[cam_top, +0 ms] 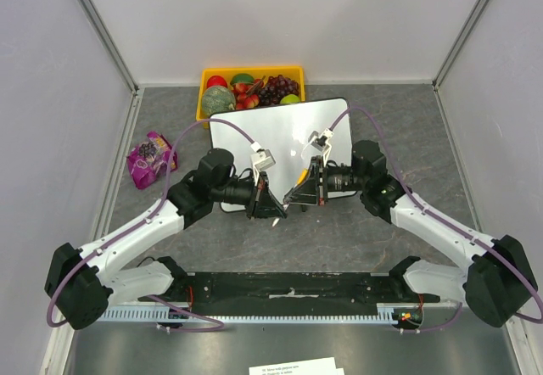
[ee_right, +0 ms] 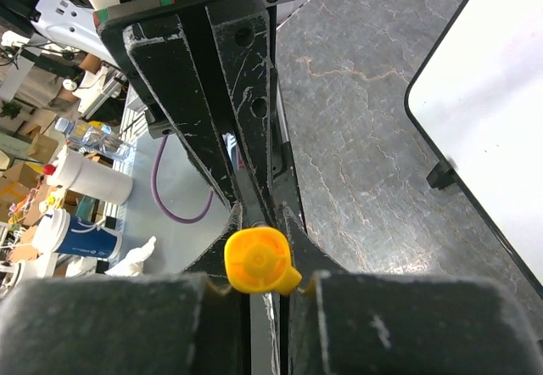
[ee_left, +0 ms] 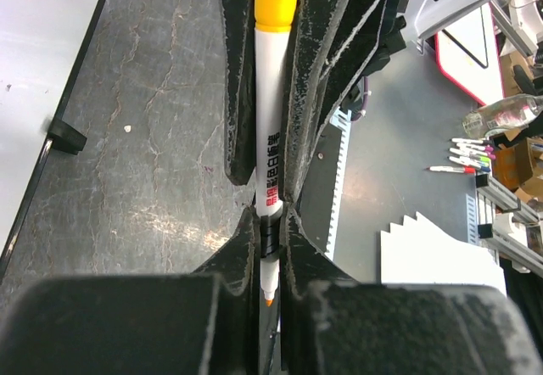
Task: Write a sentence on the whiteboard
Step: Pass from the left arm to the right
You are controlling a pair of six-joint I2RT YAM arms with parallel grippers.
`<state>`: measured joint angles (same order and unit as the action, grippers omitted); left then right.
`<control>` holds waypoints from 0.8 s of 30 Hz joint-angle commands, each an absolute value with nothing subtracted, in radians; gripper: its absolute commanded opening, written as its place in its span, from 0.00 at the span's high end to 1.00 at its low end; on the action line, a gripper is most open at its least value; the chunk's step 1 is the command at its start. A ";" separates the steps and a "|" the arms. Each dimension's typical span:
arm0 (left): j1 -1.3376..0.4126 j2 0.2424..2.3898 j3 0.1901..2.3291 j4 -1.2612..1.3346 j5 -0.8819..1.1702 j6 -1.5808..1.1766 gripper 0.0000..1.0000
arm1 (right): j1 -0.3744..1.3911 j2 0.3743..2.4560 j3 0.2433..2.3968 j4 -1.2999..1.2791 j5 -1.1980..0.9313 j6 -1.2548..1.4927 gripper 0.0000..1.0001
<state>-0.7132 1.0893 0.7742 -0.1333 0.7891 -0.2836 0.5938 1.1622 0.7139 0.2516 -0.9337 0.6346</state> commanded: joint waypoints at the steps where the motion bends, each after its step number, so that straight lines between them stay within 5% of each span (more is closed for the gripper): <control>1: -0.715 1.078 0.784 -0.130 0.752 -0.264 0.83 | 0.594 1.117 0.706 0.170 -0.881 0.571 1.00; 3: -0.713 1.069 0.767 -0.132 0.709 -0.279 0.59 | 0.594 1.102 0.703 0.143 -0.850 0.558 1.00; 7: -0.715 1.052 0.738 -0.115 0.698 -0.299 0.44 | 0.592 1.077 0.692 0.135 -0.799 0.564 1.00; 12: -0.715 1.057 0.732 -0.088 0.736 -0.311 0.44 | 0.592 1.045 0.663 0.188 -0.761 0.624 1.00; 24: -0.762 1.164 0.782 -0.064 0.753 -0.296 0.69 | 0.592 0.985 0.629 0.244 -0.707 0.676 1.00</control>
